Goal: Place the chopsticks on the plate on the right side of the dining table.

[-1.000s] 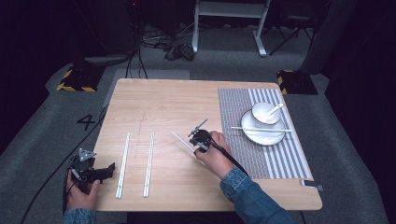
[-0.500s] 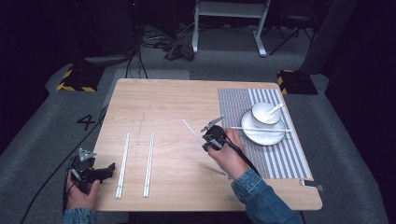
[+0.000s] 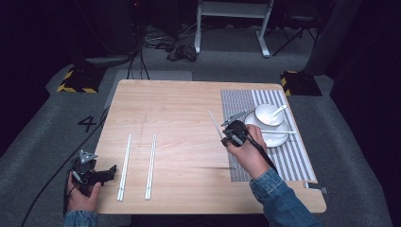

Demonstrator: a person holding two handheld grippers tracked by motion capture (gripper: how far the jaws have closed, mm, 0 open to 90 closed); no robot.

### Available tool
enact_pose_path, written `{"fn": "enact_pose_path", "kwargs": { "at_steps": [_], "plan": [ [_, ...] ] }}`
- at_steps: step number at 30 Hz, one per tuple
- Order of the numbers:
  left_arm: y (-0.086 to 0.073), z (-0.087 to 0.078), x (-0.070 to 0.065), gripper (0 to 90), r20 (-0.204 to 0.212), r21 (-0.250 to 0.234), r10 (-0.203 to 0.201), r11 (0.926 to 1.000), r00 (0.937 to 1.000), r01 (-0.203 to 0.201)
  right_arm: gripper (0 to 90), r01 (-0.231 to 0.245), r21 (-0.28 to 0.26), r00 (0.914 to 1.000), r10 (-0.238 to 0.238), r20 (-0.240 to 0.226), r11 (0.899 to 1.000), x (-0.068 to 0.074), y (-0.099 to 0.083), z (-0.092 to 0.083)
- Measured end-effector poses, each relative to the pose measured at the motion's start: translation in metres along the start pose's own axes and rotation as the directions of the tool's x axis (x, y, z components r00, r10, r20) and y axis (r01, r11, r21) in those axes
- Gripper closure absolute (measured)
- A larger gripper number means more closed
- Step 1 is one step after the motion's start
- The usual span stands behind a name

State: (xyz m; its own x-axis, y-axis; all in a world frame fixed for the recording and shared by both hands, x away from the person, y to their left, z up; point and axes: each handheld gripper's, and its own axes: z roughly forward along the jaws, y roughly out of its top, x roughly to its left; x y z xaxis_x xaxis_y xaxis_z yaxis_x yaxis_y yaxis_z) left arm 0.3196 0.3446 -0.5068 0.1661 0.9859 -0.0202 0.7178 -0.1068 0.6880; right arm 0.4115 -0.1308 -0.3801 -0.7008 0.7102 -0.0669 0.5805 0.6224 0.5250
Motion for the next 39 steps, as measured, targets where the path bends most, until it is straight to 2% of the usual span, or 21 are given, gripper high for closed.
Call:
{"fn": "enact_pose_path", "kwargs": {
  "at_steps": [8, 23, 30, 39],
  "plan": [
    [0.000, 0.000, 0.000, 0.1, 0.000, 0.000, 0.000, 1.0000, 1.0000, 0.000, 85.7, -0.024, -0.011, 0.9988, 0.024, 0.043, 1.000, -0.017, -0.006, -0.016],
    [0.000, 0.000, 0.000, 0.0, 0.000, 0.000, 0.000, 1.0000, 1.0000, 0.000, 85.8, -0.077, -0.027, 0.9926, 0.080, 0.092, 0.997, -0.043, -0.021, -0.035],
    [0.000, 0.000, 0.000, 0.0, 0.000, 0.000, 0.000, 1.0000, 1.0000, 0.000, 85.8, -0.112, -0.022, 0.9841, 0.114, 0.137, 0.994, -0.060, -0.033, -0.047],
    [0.000, 0.000, 0.000, 0.0, 0.000, 0.000, 0.000, 1.0000, 1.0000, 0.000, 85.8, -0.157, 0.009, 0.9667, 0.152, 0.206, 0.988, -0.082, -0.049, -0.056]
  ]
}}
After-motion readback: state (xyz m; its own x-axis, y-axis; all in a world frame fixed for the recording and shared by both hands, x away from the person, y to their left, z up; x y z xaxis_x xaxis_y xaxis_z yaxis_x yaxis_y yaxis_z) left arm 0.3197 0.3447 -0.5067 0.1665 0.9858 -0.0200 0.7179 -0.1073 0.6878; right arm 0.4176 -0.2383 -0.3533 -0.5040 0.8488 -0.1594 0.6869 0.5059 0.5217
